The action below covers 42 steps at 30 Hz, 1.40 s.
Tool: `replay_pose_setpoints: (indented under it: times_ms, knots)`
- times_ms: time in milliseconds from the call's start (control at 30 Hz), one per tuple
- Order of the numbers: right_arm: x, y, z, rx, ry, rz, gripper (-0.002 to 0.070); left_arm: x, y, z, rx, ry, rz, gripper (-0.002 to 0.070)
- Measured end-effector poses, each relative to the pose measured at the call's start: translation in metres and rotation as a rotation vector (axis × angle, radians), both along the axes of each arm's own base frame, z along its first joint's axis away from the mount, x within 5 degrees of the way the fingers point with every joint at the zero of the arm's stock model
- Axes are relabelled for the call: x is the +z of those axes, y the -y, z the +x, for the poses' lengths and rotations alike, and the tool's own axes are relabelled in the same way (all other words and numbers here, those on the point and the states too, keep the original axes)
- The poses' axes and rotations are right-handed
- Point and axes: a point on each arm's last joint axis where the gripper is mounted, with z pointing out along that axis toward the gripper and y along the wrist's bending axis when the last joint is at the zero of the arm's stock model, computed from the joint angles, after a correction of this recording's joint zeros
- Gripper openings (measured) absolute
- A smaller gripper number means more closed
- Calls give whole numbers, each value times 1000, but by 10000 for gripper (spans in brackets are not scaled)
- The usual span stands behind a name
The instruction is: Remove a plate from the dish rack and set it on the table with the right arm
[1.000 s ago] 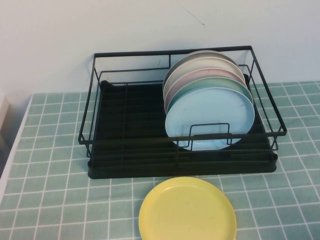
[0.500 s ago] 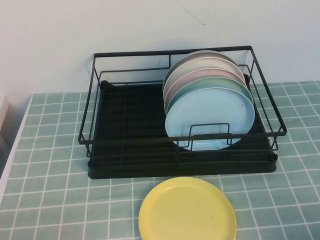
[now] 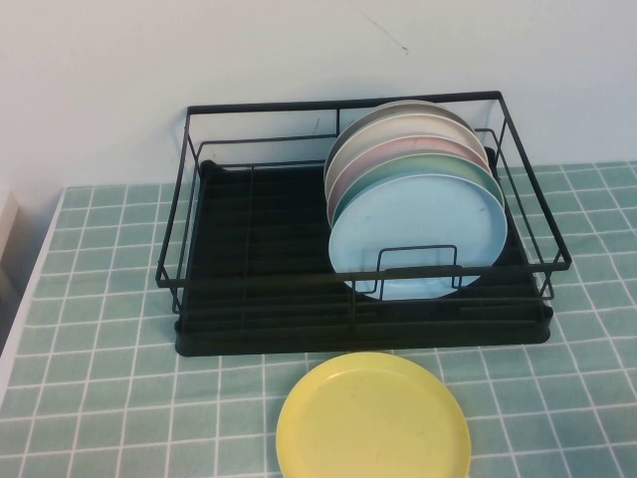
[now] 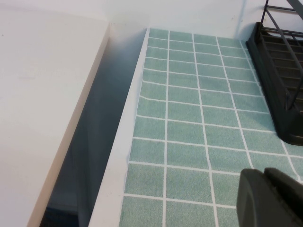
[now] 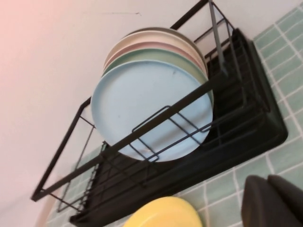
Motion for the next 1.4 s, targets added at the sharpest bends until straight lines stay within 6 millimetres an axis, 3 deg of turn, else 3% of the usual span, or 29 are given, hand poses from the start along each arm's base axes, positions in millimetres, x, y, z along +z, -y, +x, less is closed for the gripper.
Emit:
replay_pose_setpoints:
  times_ms: [367, 500, 600, 800, 933, 1167, 1300, 1400]
  knots:
    - [7, 2, 1, 14, 108, -263, -1, 0, 0, 0, 0, 0, 0, -3]
    - [45, -1, 8, 81, 161, -482, -1, 0, 0, 0, 0, 0, 0, -3]
    - [80, -6, 24, 192, 175, -690, -1, 0, 0, 0, 0, 0, 0, -3]
    - [142, -25, 85, 588, 206, -1031, -1, 0, 0, 0, 0, 0, 0, -3]
    - [164, -36, 131, 854, 245, -1121, -1, 0, 0, 0, 0, 0, 0, -3]
    - [163, -64, 208, 1100, 224, -1224, -1, 0, 0, 0, 0, 0, 0, -3]
    - [159, -77, 243, 1141, 202, -1254, 0, 0, 0, 0, 0, 0, 0, -3]
    - [154, -82, 267, 1149, 196, -1253, 65, 0, 0, 0, 0, 0, 0, -3]
